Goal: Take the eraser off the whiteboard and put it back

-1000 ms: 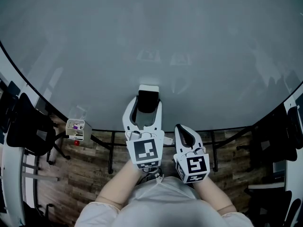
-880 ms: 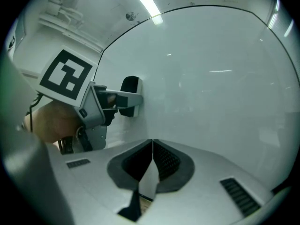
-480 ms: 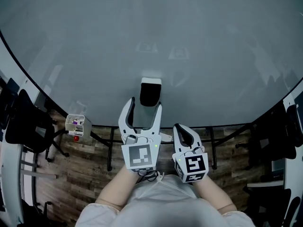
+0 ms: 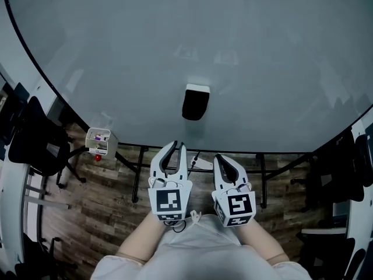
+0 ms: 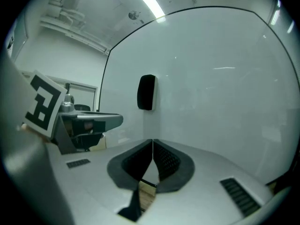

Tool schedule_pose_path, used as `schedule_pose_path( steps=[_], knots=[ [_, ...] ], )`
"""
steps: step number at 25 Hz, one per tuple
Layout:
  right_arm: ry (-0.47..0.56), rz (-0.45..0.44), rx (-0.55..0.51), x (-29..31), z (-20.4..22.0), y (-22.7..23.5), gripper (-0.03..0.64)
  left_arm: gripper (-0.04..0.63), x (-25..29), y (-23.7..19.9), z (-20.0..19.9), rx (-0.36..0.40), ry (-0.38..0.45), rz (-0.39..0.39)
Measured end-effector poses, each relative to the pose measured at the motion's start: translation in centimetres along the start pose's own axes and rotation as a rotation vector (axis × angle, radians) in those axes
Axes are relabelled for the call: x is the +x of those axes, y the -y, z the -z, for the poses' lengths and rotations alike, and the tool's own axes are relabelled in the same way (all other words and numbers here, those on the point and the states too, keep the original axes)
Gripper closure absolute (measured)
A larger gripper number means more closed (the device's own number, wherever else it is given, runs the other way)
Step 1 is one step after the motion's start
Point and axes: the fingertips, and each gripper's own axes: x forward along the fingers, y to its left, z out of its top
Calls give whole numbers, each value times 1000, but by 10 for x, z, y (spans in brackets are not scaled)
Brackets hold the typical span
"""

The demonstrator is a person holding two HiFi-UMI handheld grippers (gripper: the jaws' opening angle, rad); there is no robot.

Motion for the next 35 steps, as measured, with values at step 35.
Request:
schedule_pose_path(
  steps=[35],
  knots=[
    [6,-24,-38,-8,-1,-16,591,577,-15,40,27,-41,-93,113]
  ],
)
